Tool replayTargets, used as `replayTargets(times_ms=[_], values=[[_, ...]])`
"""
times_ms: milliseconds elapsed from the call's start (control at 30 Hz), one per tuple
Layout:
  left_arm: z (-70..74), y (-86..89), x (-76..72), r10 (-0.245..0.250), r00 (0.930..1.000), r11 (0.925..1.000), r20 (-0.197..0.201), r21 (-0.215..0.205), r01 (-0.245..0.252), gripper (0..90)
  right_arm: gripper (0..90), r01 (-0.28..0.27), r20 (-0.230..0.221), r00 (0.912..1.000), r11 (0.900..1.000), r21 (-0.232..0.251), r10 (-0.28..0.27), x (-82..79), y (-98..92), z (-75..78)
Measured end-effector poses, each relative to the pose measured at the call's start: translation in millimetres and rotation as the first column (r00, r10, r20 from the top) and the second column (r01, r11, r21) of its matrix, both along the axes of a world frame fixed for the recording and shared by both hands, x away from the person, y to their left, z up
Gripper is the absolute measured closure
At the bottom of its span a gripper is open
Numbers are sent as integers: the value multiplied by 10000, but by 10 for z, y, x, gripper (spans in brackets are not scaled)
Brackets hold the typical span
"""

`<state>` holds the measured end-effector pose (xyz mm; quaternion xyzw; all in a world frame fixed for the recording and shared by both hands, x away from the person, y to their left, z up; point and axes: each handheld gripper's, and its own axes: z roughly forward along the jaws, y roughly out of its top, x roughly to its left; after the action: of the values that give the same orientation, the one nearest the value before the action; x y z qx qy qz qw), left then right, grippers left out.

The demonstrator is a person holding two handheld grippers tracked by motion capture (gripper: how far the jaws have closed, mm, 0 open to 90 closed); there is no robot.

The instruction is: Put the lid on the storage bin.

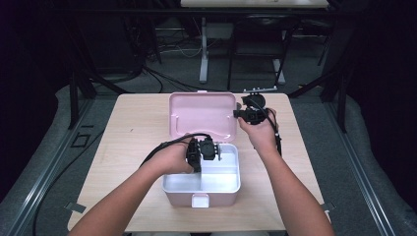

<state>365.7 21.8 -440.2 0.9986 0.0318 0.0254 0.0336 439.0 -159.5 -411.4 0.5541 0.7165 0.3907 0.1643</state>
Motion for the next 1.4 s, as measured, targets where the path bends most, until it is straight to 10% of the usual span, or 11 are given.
replayTargets(times_ms=[1067, 1200, 1233, 1267, 1300, 1400], values=[[25, 174, -35, 901, 9953, 9923, 357, -890, -867, 740, 880, -768, 1748, 9814, 9968, -226, 796, -646, -71, 134], [114, 310, -66, 1514, 9875, 9754, 444, -1687, -1420, 668, 879, -752, 1840, 9797, 9968, -276, 790, -676, -67, 136], [190, 401, -84, 1875, 9819, 9531, 258, -2467, -1755, 659, 879, -766, 1840, 9796, 9967, -276, 804, -681, -68, 136], [190, 401, -84, 1875, 9819, 9531, 258, -2467, -1755, 655, 879, -766, 1840, 9796, 9967, -276, 804, -681, -68, 136], [268, 501, -103, 2192, 9755, 9272, 208, -3156, -2016, 654, 879, -783, 1822, 9798, 9964, -331, 831, -694, -69, 141], [340, 607, -102, 2450, 9690, 9103, 330, -3518, -2182, 653, 878, -793, 1865, 9789, 9963, -323, 840, -717, -69, 139]])
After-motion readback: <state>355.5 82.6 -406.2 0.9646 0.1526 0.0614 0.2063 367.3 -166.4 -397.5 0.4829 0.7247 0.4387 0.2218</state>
